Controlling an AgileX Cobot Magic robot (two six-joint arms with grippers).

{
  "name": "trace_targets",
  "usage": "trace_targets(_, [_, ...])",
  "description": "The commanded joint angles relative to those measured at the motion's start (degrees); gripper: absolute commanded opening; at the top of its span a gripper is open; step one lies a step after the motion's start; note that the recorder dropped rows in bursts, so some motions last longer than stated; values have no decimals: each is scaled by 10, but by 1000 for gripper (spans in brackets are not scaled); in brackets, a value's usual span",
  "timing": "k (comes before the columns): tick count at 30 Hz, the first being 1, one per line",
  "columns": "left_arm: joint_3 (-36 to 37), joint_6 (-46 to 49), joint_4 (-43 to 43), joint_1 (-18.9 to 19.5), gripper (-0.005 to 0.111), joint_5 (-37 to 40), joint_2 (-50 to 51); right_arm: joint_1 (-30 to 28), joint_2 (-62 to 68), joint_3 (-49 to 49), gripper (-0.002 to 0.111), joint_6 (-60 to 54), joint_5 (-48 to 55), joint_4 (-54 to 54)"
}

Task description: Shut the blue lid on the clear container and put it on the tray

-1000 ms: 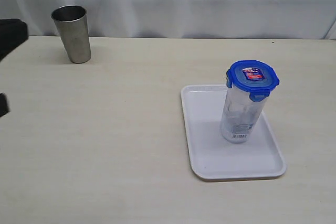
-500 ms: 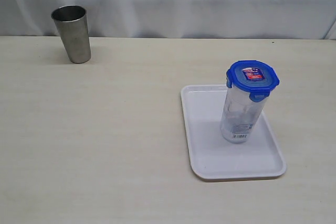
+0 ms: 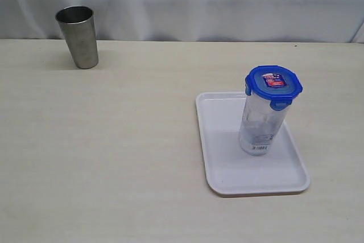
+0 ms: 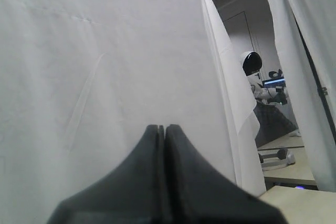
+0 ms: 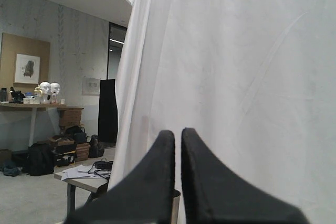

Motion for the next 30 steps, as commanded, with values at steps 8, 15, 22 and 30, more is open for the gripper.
trace_targets(8, [5, -1, -11, -1, 0, 2, -2, -1, -1, 2, 4, 1, 0, 3])
trace_targets(15, [5, 133, -300, -1, 0, 34, -2, -1, -1, 2, 4, 1, 0, 3])
trace_targets(22, [5, 452, -683, 0, 0, 123, -2, -1, -1, 2, 4, 1, 0, 3])
trace_targets(30, [6, 724, -874, 1, 0, 209, -2, -1, -1, 2, 4, 1, 0, 3])
